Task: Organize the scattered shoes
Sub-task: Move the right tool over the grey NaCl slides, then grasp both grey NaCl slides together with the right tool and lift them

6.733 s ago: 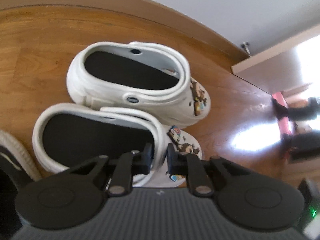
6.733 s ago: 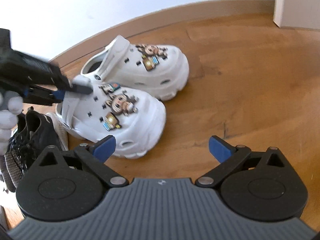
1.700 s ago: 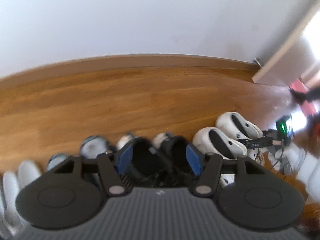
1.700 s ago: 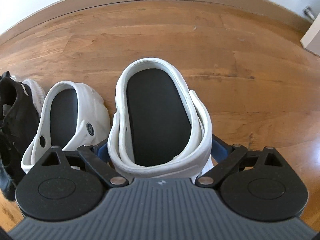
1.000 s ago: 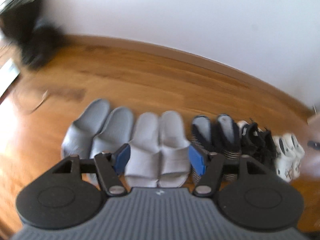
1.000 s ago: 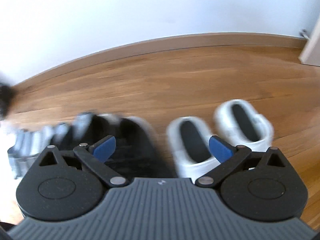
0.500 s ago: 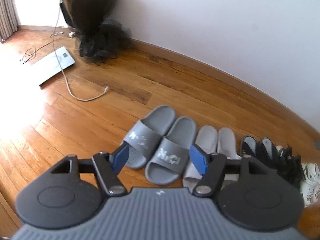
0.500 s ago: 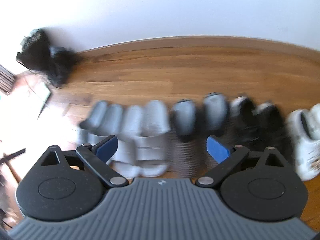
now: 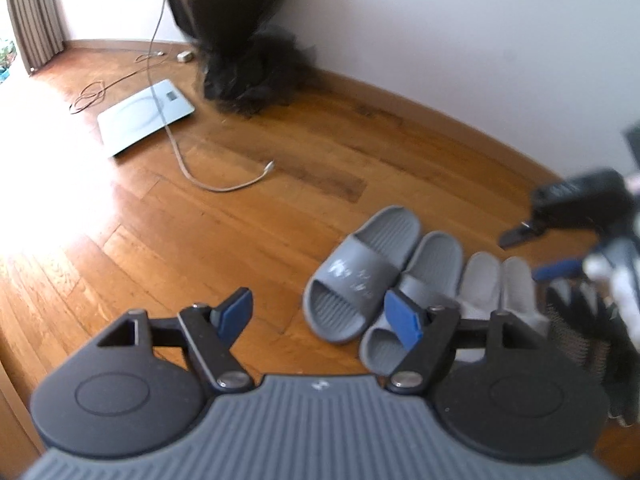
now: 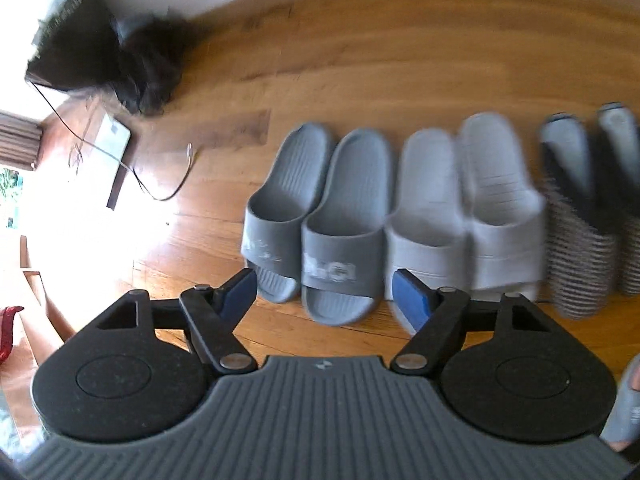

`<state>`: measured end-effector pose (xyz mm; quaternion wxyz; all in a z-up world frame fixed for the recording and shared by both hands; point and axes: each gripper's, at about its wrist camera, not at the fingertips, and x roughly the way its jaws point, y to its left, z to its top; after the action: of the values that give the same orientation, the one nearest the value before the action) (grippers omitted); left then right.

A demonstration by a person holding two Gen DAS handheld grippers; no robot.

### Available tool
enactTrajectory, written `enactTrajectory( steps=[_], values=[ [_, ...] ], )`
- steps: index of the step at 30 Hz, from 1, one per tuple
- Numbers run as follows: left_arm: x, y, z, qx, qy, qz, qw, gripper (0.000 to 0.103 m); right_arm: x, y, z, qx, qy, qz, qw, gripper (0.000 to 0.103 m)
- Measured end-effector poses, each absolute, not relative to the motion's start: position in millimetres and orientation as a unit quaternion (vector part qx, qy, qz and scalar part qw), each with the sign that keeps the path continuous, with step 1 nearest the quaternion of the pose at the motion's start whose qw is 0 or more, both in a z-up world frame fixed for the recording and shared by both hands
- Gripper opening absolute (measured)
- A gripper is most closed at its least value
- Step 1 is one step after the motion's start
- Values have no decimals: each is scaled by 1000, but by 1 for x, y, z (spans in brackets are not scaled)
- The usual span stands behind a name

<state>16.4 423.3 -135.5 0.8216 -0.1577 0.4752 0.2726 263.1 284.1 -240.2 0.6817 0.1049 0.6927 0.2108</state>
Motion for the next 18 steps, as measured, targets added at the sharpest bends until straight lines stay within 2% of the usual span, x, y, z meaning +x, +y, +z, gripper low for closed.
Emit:
enactTrajectory(
  steps=[10,18],
  values=[
    [11,436,-166,-178,488,283,806,72,304,370,-352,143,764,156,609,56],
    [13,444,-169,-183,483,293,805,72,301,397,-392,90,799,114,584,44]
  ],
)
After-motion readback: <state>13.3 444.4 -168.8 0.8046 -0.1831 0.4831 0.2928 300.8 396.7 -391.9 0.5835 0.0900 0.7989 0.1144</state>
